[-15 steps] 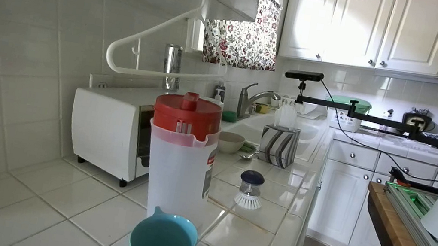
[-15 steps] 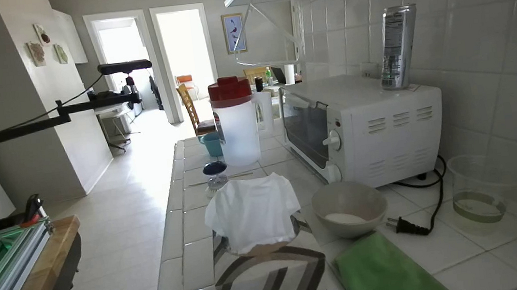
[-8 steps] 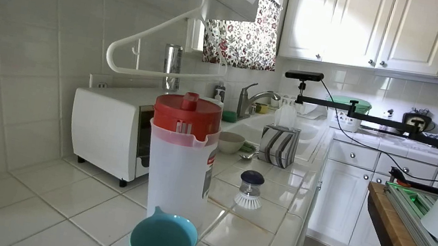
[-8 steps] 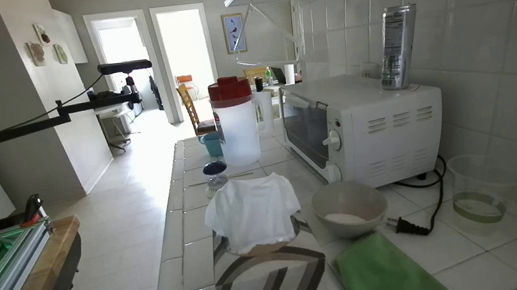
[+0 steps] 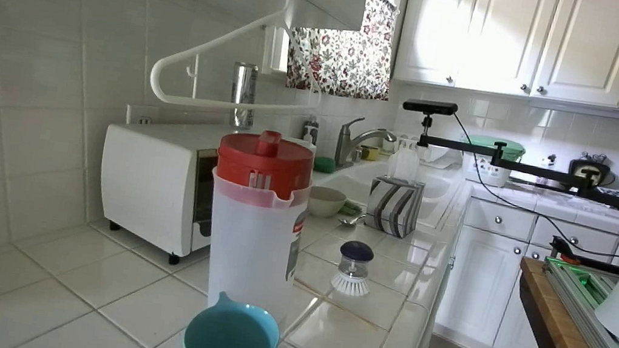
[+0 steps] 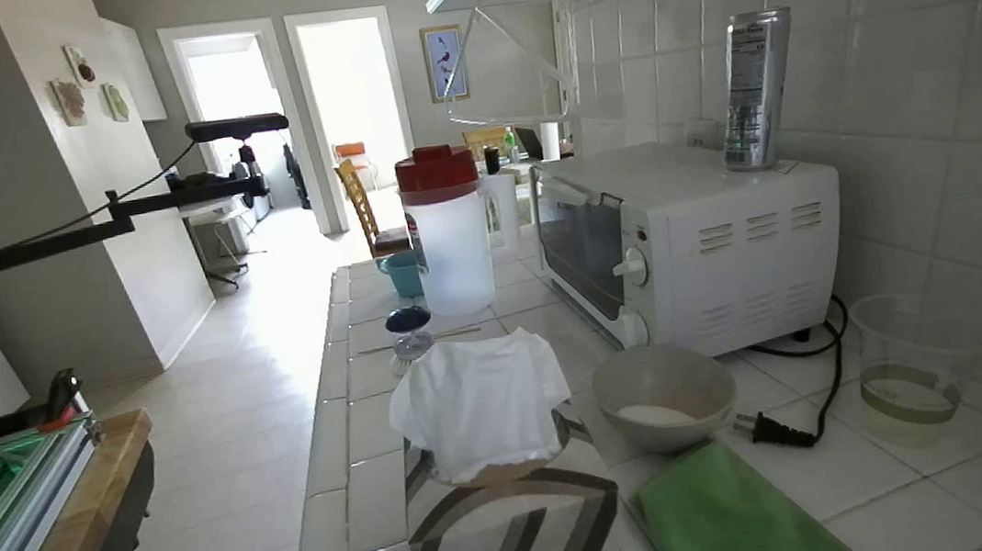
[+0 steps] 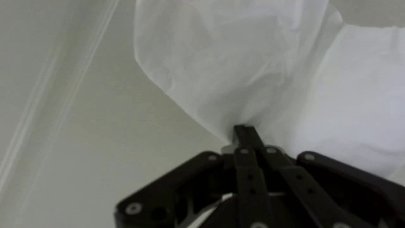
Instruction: Wipe the cabinet door with the white cloth
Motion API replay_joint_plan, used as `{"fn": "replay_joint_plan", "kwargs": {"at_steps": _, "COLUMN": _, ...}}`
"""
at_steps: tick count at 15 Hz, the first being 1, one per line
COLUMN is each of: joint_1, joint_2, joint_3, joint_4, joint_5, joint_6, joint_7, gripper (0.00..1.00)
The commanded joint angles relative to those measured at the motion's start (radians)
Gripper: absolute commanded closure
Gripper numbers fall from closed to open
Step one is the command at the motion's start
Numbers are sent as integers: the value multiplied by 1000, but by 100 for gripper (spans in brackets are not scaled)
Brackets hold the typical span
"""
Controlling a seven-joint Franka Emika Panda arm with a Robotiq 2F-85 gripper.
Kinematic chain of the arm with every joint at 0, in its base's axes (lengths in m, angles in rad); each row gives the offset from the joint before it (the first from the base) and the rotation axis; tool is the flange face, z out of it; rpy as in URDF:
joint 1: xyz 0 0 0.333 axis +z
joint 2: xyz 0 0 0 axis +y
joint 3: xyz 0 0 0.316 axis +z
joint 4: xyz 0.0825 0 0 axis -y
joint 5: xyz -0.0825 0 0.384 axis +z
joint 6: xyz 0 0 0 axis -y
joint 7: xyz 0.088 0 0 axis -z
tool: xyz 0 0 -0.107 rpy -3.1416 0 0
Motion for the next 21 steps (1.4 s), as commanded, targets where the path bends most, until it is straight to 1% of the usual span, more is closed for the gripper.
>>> {"fn": "replay_joint_plan", "kwargs": {"at_steps": 1, "joint_1": -42, "joint_2": -1, "joint_3": 5, "joint_4": 29, "joint_5": -9, "joint_6": 25, "joint_7": -15, "gripper": 100}}
{"fn": "replay_joint_plan", "kwargs": {"at_steps": 8, "joint_1": -97, "joint_2": 30, "joint_3": 41, "joint_4": -5, "joint_5": -8, "joint_6": 25, "joint_7": -6, "gripper": 100}}
{"fn": "replay_joint_plan", "kwargs": {"at_steps": 13, "joint_1": -92, "joint_2": 53, "joint_3": 65, "joint_4": -39, "joint_5": -9, "joint_6": 34, "joint_7": -6, "gripper": 100}}
{"fn": "replay_joint_plan", "kwargs": {"at_steps": 21, "joint_1": -119, "joint_2": 83, "joint_3": 151, "joint_4": 0, "joint_5": -16, "joint_6": 33, "joint_7": -18, "gripper": 100}}
